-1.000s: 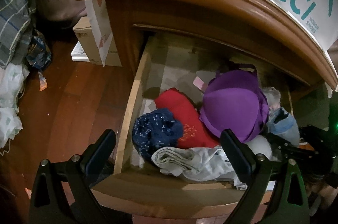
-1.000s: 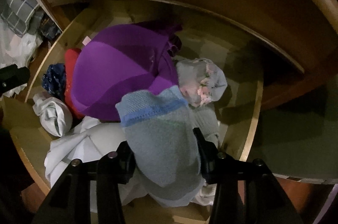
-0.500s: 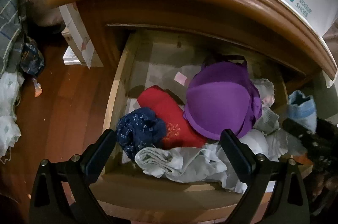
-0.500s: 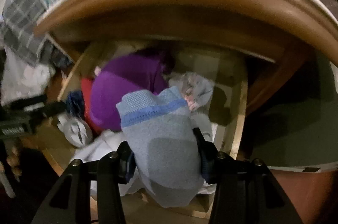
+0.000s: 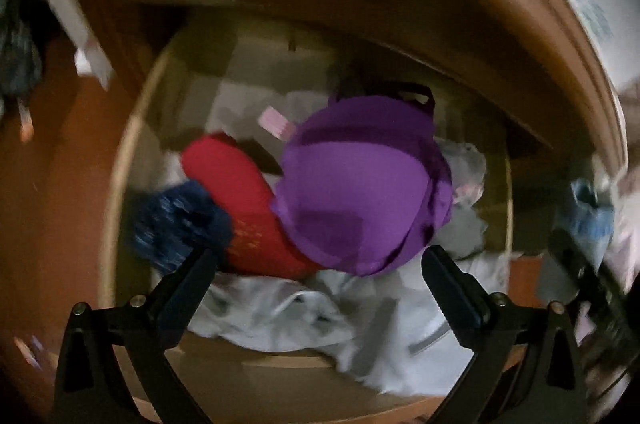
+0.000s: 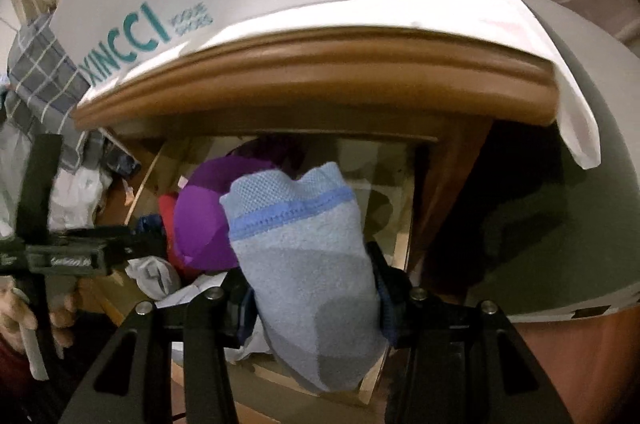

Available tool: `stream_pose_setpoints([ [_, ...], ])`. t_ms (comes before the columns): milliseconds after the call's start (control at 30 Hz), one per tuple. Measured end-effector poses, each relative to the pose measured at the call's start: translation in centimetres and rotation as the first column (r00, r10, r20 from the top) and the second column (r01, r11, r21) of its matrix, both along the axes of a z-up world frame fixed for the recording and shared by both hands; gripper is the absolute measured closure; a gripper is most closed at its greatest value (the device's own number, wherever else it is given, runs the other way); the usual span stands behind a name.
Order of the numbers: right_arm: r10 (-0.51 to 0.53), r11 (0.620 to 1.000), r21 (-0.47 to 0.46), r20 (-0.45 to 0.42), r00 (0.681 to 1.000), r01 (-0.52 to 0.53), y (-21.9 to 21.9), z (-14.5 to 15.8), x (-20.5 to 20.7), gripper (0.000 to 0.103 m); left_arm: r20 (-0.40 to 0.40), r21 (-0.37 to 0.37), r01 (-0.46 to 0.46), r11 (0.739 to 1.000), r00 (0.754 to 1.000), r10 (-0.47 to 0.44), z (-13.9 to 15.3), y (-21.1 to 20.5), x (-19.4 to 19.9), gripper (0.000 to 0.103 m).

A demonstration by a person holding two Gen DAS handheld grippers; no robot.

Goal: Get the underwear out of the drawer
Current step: 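Lower the left tool onto the purple bra and close on it while the right tool holds the sock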

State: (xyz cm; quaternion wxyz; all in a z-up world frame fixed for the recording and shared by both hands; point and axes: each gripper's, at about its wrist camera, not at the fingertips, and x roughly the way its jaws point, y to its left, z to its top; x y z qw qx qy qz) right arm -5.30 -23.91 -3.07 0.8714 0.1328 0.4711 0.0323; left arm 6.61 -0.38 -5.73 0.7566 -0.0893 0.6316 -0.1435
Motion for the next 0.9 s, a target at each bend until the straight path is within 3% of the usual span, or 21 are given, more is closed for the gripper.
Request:
stream_pose_setpoints([
  [133, -0.018, 1.0, 0.025, 0.019, 1.0, 0.017, -0.5, 0.4, -0.2, 0.055, -0.071, -0.067, -0.131, 0.989, 0.99, 0.126, -1.3, 0.4, 0.6, 0.001],
  [333, -0.015, 0.999, 0.051, 0.032, 0.999, 0.013, -1.1, 0.8, -0.4, 0.055, -0.088, -0.076, -0.105, 0.992, 0.991, 0.098, -2.1, -1.2, 1.7, 0.001],
  [433, -0.012, 0.998, 0.065, 0.038, 0.999, 0.01, -1.2, 1.0, -0.4, 0.055, -0.084, -0.038, -0.09, 0.995, 0.993, 0.087, -2.7, -2.0, 2.4, 0.001],
  [567, -0.004, 0.998, 0.07, 0.047, 0.999, 0.001, -1.2, 1.3, -0.6, 0.055, -0.101, -0.018, -0.132, 0.991, 0.986, 0.13, -4.0, -2.6, 2.7, 0.001],
  [900, 0.014, 0.997, 0.081, 0.055, 0.998, -0.018, -1.2, 1.5, -0.8, 0.055, -0.081, -0.053, -0.391, 0.919, 0.919, 0.386, -4.7, -2.8, 2.4, 0.001],
])
